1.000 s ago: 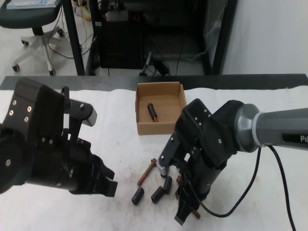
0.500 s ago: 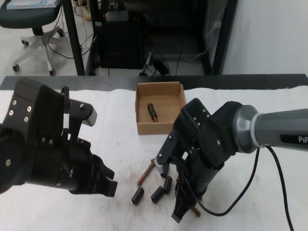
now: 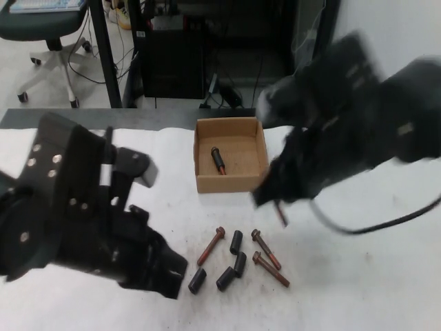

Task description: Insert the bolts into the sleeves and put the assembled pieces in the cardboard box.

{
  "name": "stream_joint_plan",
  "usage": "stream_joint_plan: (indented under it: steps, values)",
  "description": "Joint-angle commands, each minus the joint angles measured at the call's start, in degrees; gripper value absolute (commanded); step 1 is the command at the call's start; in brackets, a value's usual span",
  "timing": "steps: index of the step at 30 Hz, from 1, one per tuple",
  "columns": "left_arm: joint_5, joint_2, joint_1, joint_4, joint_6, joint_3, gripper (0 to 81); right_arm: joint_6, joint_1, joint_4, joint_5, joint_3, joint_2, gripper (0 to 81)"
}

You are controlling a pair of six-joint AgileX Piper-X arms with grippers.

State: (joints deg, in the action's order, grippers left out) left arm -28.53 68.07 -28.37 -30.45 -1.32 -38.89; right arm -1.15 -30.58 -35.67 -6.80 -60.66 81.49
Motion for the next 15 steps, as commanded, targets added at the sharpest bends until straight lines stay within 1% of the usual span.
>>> stream_joint_plan:
  steps: [1, 4, 6, 9, 11, 13, 15]
  values:
    - [3.0, 3.1, -3.7, -0.2, 0.2, -2.8, 0.3, -0.7, 2.1, -3.2, -0.9, -0.3, -4.8, 0.8]
    - [6.3, 8.8, -6.7, -4.7, -1.4, -7.2, 0.3, -0.5, 4.1, -6.1, -1.1, -0.3, -8.8, 0.8]
    - [8.9, 13.6, -7.8, -10.1, -3.4, -10.9, 0.3, -0.1, 5.4, -7.5, -1.3, -0.3, -10.5, 0.8]
    - [14.1, 20.4, -8.4, -16.5, -5.8, -15.7, 0.3, -0.1, 7.4, -9.2, -1.7, -0.3, -12.4, 0.8]
    - [15.5, 24.2, -8.4, -19.3, -6.5, -18.8, 0.0, -0.1, 8.6, -10.5, -3.3, -0.3, -13.3, 0.8]
    - [16.1, 27.6, -8.4, -20.5, -6.4, -21.5, 3.0, -0.1, 9.5, -11.7, -4.0, -0.3, -13.8, 0.8]
    - [16.0, 29.4, -8.4, -20.5, -6.4, -23.2, 9.2, -0.1, 10.2, -12.2, -4.3, -0.3, -14.0, 0.8]
